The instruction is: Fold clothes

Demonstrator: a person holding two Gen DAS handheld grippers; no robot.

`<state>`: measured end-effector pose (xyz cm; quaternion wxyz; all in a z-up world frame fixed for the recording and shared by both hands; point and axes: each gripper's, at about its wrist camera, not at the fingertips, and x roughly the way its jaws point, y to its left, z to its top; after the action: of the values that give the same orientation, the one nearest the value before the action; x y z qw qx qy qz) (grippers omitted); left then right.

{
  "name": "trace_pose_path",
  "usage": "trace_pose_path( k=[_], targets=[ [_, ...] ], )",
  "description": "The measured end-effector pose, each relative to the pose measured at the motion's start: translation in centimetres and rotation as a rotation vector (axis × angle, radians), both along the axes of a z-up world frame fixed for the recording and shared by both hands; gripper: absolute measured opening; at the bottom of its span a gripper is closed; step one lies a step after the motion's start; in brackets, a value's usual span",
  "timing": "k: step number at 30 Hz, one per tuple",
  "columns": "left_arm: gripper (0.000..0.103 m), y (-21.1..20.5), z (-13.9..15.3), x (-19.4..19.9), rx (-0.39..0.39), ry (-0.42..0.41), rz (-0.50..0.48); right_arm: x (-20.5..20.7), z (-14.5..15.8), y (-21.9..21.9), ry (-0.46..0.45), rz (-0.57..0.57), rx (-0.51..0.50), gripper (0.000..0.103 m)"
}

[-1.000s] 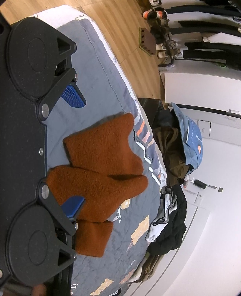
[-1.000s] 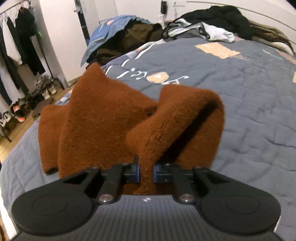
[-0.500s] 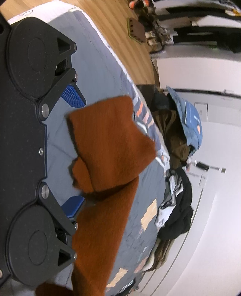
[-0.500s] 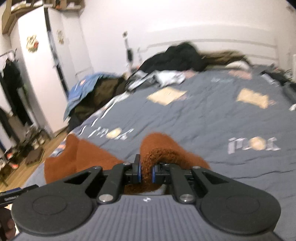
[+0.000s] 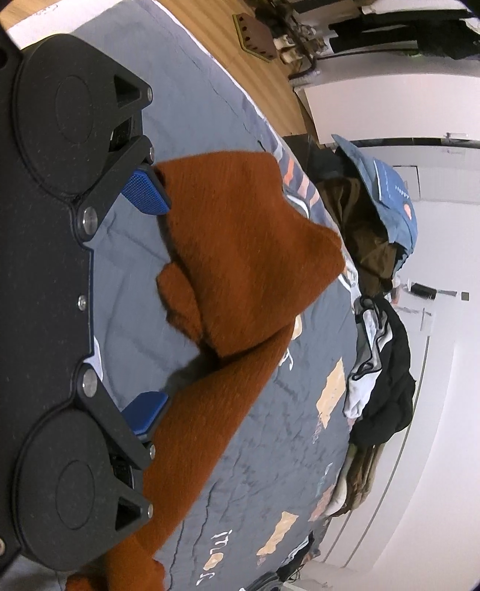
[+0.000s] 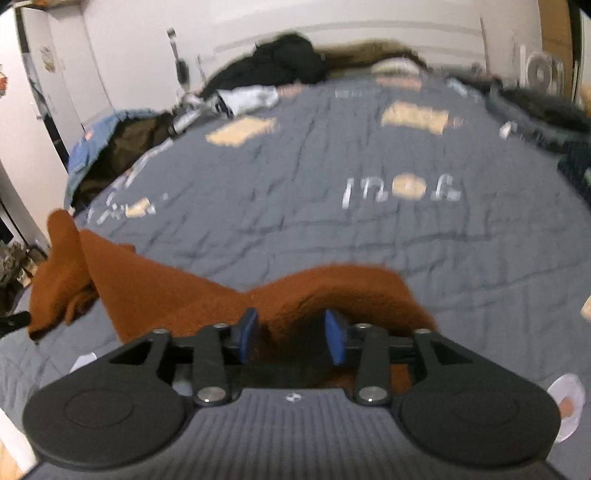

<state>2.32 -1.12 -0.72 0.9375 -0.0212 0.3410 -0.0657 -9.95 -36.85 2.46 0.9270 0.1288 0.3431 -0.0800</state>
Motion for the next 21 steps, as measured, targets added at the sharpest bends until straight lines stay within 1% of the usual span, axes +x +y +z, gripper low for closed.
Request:
trace_pose_path(
  k=[3, 4, 6, 8, 10, 12, 13, 14, 16, 17, 18, 19, 21],
  targets=[
    [0.103, -0.8, -0.1, -0.1, 0.007, 0.000, -0.012, -1.0, 2.6, 0.5, -0.083, 0.053, -0.035, 0.057],
    [0.103, -1.0, -0.2, -0.2, 0.020, -0.007, -0.015, -0.6, 3.2, 0.7, -0.103, 0.064, -0.034, 0.063],
    [0.103, -1.4, -0.3, -0.2, 0.058, -0.022, -0.017, 0.1, 4.2, 0.9, -0.142, 0.087, -0.033, 0.072],
    [0.103, -1.7, -0.4, -0.3, 0.105, -0.039, -0.010, 1.8, 3.6, 1.6, -0.130, 0.118, -0.029, 0.072],
    [0.103, -2.1, -0.6, -0.5, 0.181, -0.069, 0.005, 3.6, 2.4, 2.2, -0.109, 0.154, -0.022, 0.072],
    [0.103, -2.7, -1.0, -0.5, 0.305, -0.118, 0.034, 4.9, 0.4, 2.9, -0.080, 0.176, -0.034, 0.072],
    [0.103, -3.2, -1.4, -0.5, 0.382, -0.155, 0.032, 5.0, -0.4, 3.1, -0.074, 0.181, -0.041, 0.072],
    [0.103, -3.7, -1.7, -0.4, 0.459, -0.193, 0.026, 5.2, -1.3, 3.4, -0.067, 0.187, -0.048, 0.072],
    [0.103, -4.9, -2.9, 0.0, 0.589, -0.248, -0.037, 5.3, -2.4, 3.6, -0.036, 0.198, -0.066, 0.072],
    [0.102, -5.3, -3.4, 0.4, 0.629, -0.253, -0.072, 5.4, -3.0, 3.7, -0.021, 0.203, -0.075, 0.072],
    [0.098, -5.7, -4.0, 0.7, 0.663, -0.257, -0.104, 5.0, -3.1, 3.8, -0.026, 0.207, -0.077, 0.072],
    [0.094, -6.1, -4.5, 1.1, 0.673, -0.253, -0.121, 5.1, -3.3, 3.6, -0.029, 0.207, -0.074, 0.072],
    [0.091, -6.8, -5.0, 1.7, 0.680, -0.250, -0.151, 5.1, -3.3, 3.3, -0.026, 0.203, -0.058, 0.072]
  ],
)
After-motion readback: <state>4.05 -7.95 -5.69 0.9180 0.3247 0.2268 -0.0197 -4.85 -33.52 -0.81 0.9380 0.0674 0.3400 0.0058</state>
